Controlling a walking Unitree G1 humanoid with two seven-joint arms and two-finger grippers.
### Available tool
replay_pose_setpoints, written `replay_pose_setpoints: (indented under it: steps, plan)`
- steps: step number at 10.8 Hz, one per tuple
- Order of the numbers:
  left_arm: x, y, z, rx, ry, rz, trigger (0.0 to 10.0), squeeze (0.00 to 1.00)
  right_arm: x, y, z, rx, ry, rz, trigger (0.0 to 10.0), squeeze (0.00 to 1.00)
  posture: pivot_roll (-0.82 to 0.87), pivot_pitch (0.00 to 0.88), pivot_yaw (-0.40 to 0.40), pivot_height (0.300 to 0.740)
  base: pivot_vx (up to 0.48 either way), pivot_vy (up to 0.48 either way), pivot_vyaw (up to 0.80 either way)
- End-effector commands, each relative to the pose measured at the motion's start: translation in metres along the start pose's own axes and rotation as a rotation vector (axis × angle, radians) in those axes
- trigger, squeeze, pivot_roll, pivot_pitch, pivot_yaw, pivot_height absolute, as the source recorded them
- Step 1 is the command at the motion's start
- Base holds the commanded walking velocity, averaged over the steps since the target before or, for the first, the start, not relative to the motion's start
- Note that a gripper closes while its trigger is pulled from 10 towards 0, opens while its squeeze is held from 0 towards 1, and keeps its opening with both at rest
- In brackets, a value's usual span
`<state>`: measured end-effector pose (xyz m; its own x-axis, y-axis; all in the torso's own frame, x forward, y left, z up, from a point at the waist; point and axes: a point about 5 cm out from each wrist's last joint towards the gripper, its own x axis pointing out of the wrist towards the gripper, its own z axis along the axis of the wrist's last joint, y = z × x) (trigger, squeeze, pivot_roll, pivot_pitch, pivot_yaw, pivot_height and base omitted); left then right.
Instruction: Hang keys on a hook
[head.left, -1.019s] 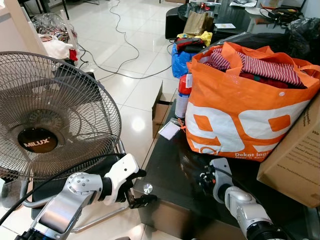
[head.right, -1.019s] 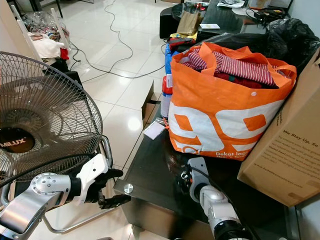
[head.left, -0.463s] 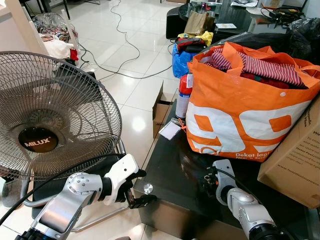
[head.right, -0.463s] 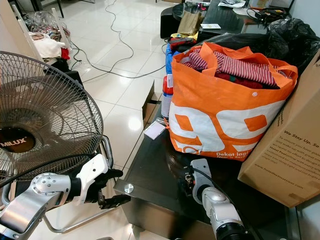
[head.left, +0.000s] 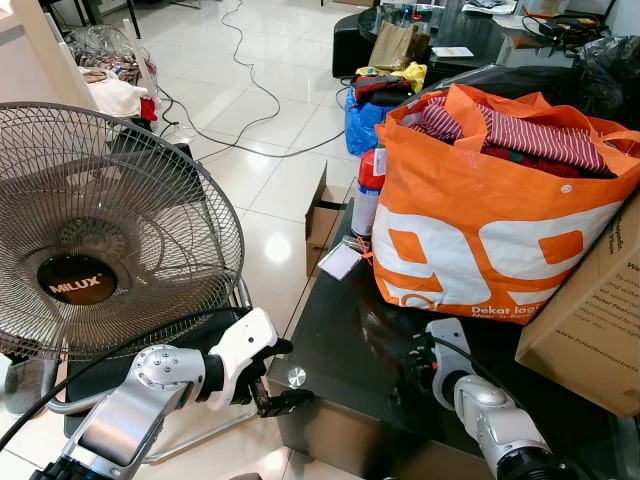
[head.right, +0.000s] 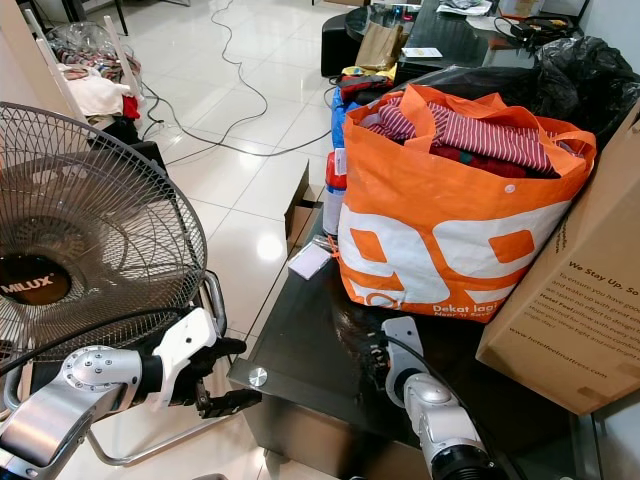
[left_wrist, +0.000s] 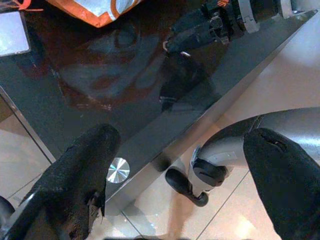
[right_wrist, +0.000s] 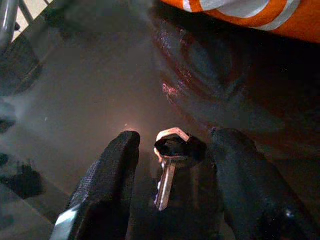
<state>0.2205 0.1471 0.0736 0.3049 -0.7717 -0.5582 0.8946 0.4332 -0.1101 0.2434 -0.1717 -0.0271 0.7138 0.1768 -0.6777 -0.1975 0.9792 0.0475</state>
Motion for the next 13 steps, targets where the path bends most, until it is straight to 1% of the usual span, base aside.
replay_pose_setpoints:
  steps: [1, 3, 4, 5, 6, 7, 10, 13]
  plan:
    - [0.000, 0.001, 0.001, 0.011, 0.009, -0.009, 10.0, 0.00, -0.001, -0.001, 0.004, -0.011, -0.020, -0.007, 10.0, 0.00, -0.01, 0.000, -0.008, 0.740, 0.000, 0.000, 0.00]
    - [0.000, 0.002, 0.001, 0.012, 0.009, -0.009, 10.0, 0.00, -0.002, -0.003, 0.001, -0.009, -0.008, -0.022, 10.0, 0.00, -0.01, 0.000, -0.006, 0.740, 0.000, 0.000, 0.00]
    - [0.000, 0.001, 0.002, 0.012, 0.009, -0.010, 10.0, 0.00, 0.000, -0.001, 0.000, -0.005, -0.005, -0.027, 10.0, 0.00, -0.01, 0.000, -0.007, 0.740, 0.000, 0.000, 0.00]
    - [0.000, 0.001, 0.002, 0.012, 0.010, -0.011, 10.0, 0.00, 0.001, 0.000, -0.001, -0.004, -0.002, -0.029, 8.4, 0.00, -0.01, 0.000, -0.007, 0.740, 0.000, 0.000, 0.00]
    - [0.000, 0.001, 0.001, 0.012, 0.011, -0.011, 10.0, 0.00, 0.002, 0.002, -0.002, -0.004, 0.005, -0.033, 1.5, 0.00, -0.01, 0.000, -0.007, 0.740, 0.000, 0.000, 0.00]
    - [0.000, 0.001, 0.001, 0.011, 0.012, -0.010, 10.0, 0.00, 0.002, 0.002, -0.003, -0.004, 0.008, -0.034, 0.0, 0.00, -0.01, 0.000, -0.007, 0.740, 0.000, 0.000, 0.00]
    - [-0.001, 0.001, 0.001, 0.012, 0.014, -0.011, 10.0, 0.00, 0.002, 0.001, -0.005, -0.008, 0.015, -0.039, 0.0, 0.00, -0.01, 0.000, -0.006, 0.740, 0.000, 0.000, 0.00]
    - [-0.001, 0.001, 0.000, 0.012, 0.017, -0.016, 10.0, 0.00, 0.002, 0.004, -0.008, 0.002, 0.021, -0.042, 0.0, 0.00, -0.01, 0.000, -0.002, 0.740, 0.000, 0.000, 0.00]
